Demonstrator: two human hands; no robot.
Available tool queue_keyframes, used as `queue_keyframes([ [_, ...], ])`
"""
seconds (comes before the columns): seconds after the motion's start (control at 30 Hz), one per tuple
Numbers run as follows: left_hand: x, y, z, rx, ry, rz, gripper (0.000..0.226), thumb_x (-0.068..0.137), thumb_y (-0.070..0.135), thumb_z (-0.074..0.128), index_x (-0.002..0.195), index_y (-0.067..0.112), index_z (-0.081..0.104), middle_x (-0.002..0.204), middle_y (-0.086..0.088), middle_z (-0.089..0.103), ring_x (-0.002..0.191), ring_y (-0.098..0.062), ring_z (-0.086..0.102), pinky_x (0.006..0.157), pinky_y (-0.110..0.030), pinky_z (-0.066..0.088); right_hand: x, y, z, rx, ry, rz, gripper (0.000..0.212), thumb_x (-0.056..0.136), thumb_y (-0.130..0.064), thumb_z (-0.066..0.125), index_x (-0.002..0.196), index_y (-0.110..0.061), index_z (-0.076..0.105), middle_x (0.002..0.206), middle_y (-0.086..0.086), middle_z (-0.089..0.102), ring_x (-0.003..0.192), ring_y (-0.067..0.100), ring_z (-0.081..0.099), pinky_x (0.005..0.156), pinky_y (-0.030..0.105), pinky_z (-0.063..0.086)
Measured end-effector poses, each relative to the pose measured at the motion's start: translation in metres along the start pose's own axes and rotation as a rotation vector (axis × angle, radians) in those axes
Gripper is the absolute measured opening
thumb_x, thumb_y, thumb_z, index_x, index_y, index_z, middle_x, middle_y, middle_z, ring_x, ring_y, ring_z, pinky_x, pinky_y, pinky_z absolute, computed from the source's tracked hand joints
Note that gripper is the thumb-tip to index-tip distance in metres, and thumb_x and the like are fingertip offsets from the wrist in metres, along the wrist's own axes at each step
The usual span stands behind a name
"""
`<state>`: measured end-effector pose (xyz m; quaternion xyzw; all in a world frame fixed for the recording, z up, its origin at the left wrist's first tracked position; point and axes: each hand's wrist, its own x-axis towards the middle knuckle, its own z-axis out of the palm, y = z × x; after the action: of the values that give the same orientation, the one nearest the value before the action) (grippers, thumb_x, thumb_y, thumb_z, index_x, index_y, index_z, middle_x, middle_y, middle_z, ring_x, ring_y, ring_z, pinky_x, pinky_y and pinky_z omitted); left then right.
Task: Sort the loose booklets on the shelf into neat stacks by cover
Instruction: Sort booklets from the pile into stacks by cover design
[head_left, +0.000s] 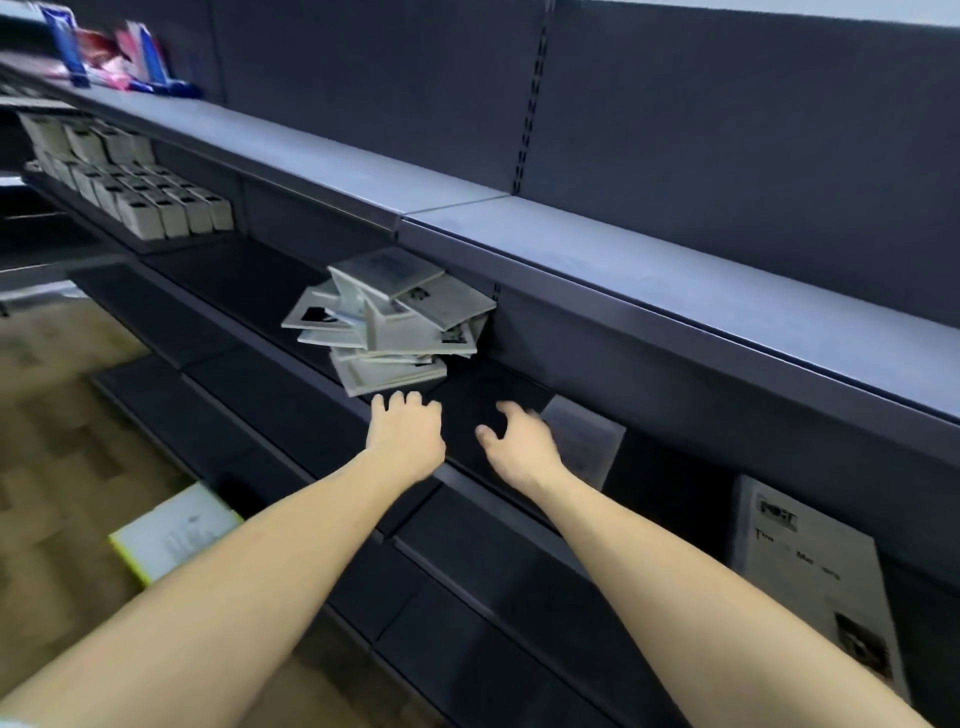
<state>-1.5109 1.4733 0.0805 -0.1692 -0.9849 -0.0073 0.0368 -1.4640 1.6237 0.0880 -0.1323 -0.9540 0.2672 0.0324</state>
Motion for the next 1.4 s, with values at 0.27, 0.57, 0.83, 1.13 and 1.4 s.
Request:
queue_keyframes([
  [0.27,0.005,-0.077,0.001,-0.015,0.015,-0.012,0.04,0.095,0.029,0.047,0.132,0.016,0.05,0.135,-0.011,0.049,0.132,-0.031,0.04,0.114,-0.05,0.024,0.019,-0.069,0.047,-0.018,0.008,-0.025,0.057,0.097,-0.036,0.052,0.148,-0.016,0.039,0.145,0.014,0.044,0.132,0.034,0.041,0.106,0.046,0.04],
  [0.57,0.027,-0.14,0.001,-0.043,0.04,-0.041,0.042,0.096,0.032,0.046,0.134,0.016,0.048,0.136,-0.011,0.049,0.132,-0.03,0.039,0.115,-0.049,0.024,0.048,-0.12,0.083,-0.007,0.021,-0.051,0.055,0.097,-0.035,0.051,0.146,-0.013,0.04,0.144,0.013,0.046,0.131,0.031,0.043,0.106,0.044,0.041],
  [0.83,0.074,-0.18,0.014,-0.069,0.042,-0.061,0.041,0.095,0.032,0.048,0.133,0.015,0.048,0.134,-0.01,0.049,0.13,-0.03,0.039,0.114,-0.048,0.024,0.11,-0.15,0.099,-0.035,0.092,-0.086,0.054,0.1,-0.032,0.05,0.147,-0.01,0.037,0.143,0.016,0.046,0.134,0.035,0.039,0.107,0.044,0.037],
  [1.13,0.162,-0.213,0.014,-0.045,0.047,-0.056,0.041,0.093,0.03,0.049,0.131,0.015,0.052,0.13,-0.01,0.052,0.128,-0.031,0.043,0.111,-0.047,0.029,0.21,-0.172,0.099,0.078,0.194,0.0,0.049,0.097,-0.036,0.051,0.143,-0.022,0.042,0.14,0.013,0.049,0.131,0.035,0.043,0.105,0.045,0.04],
  [1.4,0.215,-0.236,0.021,-0.065,0.031,-0.036,0.045,0.09,0.03,0.052,0.133,0.018,0.052,0.129,-0.01,0.053,0.124,-0.031,0.045,0.108,-0.047,0.032,0.273,-0.191,0.107,0.033,0.242,0.35,0.09,0.082,-0.082,0.04,0.139,-0.013,0.046,0.147,0.02,0.036,0.136,0.04,0.03,0.108,0.056,0.025],
])
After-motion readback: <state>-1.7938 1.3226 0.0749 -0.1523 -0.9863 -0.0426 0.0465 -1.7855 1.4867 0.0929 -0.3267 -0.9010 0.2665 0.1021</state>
